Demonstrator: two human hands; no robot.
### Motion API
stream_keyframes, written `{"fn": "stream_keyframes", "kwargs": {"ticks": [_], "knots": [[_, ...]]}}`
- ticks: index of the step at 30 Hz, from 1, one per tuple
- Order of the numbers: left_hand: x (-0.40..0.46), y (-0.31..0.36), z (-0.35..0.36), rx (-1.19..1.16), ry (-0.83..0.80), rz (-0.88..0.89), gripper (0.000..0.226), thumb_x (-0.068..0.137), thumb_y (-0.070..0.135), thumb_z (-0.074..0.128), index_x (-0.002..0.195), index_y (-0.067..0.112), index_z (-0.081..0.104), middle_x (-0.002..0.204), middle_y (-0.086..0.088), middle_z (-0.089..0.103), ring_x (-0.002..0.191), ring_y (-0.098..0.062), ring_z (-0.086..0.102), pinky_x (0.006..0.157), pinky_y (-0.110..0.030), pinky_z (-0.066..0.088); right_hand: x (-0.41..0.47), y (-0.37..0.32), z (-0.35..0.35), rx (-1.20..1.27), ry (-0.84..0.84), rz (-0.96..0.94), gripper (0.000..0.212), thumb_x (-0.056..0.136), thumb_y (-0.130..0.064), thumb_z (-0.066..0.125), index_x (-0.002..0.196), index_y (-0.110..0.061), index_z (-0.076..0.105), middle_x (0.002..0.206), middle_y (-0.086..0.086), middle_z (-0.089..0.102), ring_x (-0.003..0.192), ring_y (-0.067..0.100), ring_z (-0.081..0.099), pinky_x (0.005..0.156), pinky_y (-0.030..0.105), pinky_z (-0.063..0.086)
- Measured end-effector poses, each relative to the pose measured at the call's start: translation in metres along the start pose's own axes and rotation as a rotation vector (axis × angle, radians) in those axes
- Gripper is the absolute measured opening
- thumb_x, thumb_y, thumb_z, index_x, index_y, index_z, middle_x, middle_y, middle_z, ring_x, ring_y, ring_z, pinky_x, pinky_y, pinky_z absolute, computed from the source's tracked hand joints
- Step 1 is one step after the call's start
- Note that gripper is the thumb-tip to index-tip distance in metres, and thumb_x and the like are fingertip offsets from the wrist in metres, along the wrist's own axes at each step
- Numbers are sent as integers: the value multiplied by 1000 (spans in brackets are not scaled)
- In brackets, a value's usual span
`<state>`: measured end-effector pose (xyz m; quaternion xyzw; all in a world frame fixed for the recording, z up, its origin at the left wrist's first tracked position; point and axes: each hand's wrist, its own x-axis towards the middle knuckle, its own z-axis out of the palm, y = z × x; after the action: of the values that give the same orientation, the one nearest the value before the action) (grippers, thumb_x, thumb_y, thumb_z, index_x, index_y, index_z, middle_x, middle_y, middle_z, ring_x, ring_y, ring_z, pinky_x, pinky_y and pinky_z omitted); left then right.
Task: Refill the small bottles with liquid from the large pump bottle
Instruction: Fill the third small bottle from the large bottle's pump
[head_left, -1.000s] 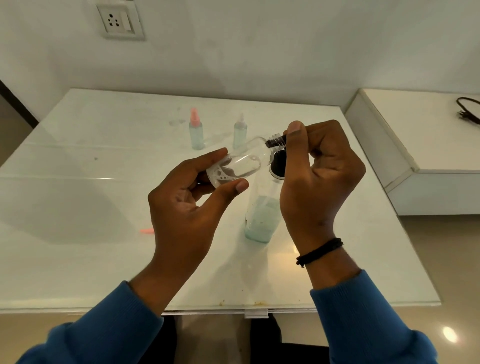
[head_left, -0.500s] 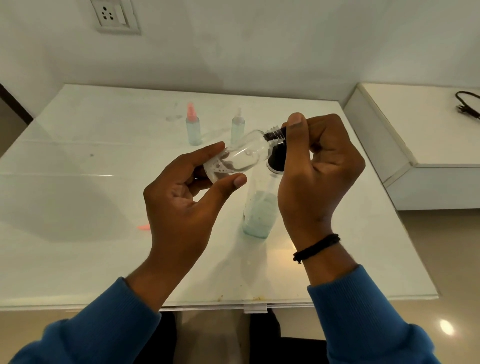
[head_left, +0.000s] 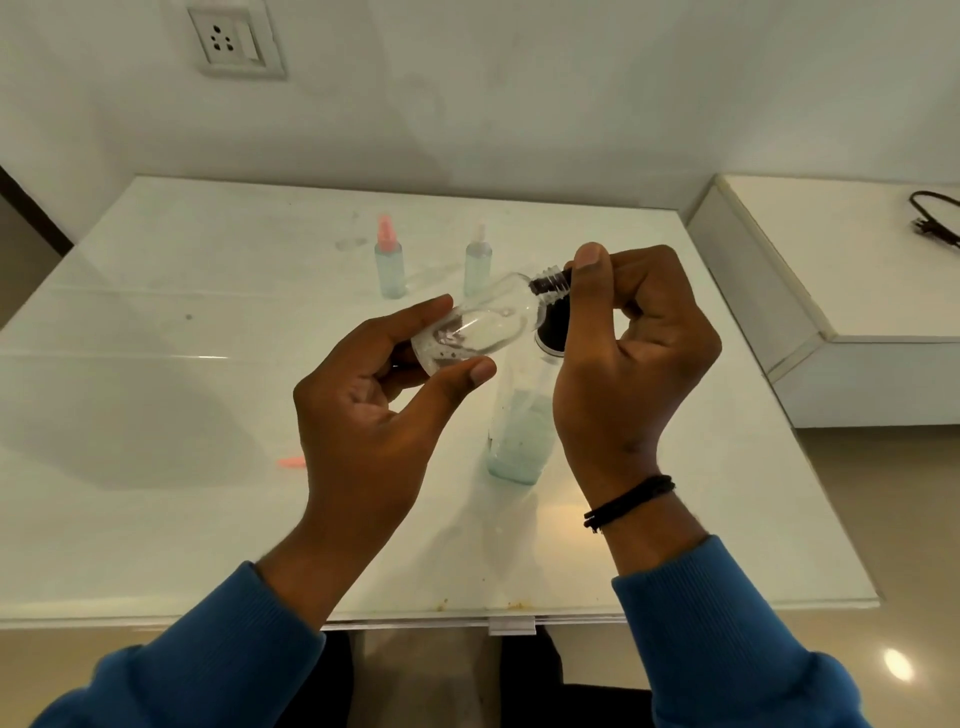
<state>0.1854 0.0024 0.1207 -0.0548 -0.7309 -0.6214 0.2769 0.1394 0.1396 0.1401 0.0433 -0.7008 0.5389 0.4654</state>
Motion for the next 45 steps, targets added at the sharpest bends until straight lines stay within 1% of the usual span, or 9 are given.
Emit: {"fn": "stream_keyframes", "kwargs": {"ticks": [4, 8, 13, 18, 23, 26, 32, 39, 45], "knots": [[1, 0, 0, 0, -4, 4, 44, 81, 20, 82, 122, 15, 66, 117, 8, 70, 110, -5, 70, 87, -17, 56, 3, -5, 0, 6, 6, -3, 25, 97, -9, 62, 73, -14, 58, 69, -2, 55, 65, 27, 54, 63, 47, 47], [0, -1, -1, -2, -9, -6, 45, 81, 22, 81, 122, 14, 67, 117, 4, 71, 110, -11, 71, 88, -21, 58, -2, -1, 0, 12, 5, 14, 26, 98, -10, 62, 72, -7, 61, 69, 1, 57, 65, 27, 55, 65, 53, 48], [0, 1, -1, 5, -3, 2, 44, 80, 22, 82, 121, 15, 67, 116, 9, 71, 109, -7, 71, 88, -19, 57, -1, -4, 0, 15, 11, 9, 27, 97, -11, 62, 72, -4, 62, 70, 4, 59, 66, 31, 55, 63, 49, 47], [0, -1, -2, 3, -6, -9, 44, 81, 21, 82, 122, 15, 67, 117, 2, 72, 109, -13, 72, 88, -21, 58, -2, -1, 0, 10, 12, 2, 26, 97, -10, 62, 72, -2, 63, 70, 5, 60, 66, 31, 57, 63, 49, 47], [0, 1, -1, 9, -6, -3, 44, 81, 23, 81, 121, 18, 66, 117, 10, 70, 110, -5, 70, 88, -17, 56, 1, -2, -1, -4, 6, -1, 28, 96, -8, 63, 70, -1, 61, 68, 3, 58, 65, 27, 56, 63, 46, 48], [0, 2, 0, 16, -5, 0, 43, 81, 23, 81, 121, 18, 66, 117, 9, 70, 110, -6, 70, 88, -16, 56, 1, -1, -1, 16, 9, 1, 26, 97, -8, 63, 71, -1, 62, 69, 4, 58, 65, 24, 56, 63, 42, 49], [-1, 2, 0, 12, -7, -2, 43, 81, 23, 80, 121, 17, 66, 117, 10, 69, 110, -3, 69, 87, -15, 56, 0, 1, -1, 53, 6, 38, 25, 97, -6, 63, 72, -2, 63, 69, 6, 59, 66, 26, 57, 63, 40, 49], [-1, 2, 0, 15, -4, 12, 44, 82, 21, 81, 122, 14, 66, 117, 4, 71, 108, -9, 71, 88, -18, 57, -2, 4, 0, 52, 10, 27, 25, 97, -5, 63, 72, -1, 63, 70, 6, 60, 67, 28, 57, 63, 46, 49], [-1, 2, 0, 16, -2, 6, 43, 82, 22, 80, 122, 17, 66, 119, 3, 71, 111, -10, 71, 90, -19, 57, 1, 0, 0, 64, 17, 12, 25, 97, -6, 63, 72, -3, 63, 69, 4, 59, 66, 25, 57, 63, 42, 49]]}}
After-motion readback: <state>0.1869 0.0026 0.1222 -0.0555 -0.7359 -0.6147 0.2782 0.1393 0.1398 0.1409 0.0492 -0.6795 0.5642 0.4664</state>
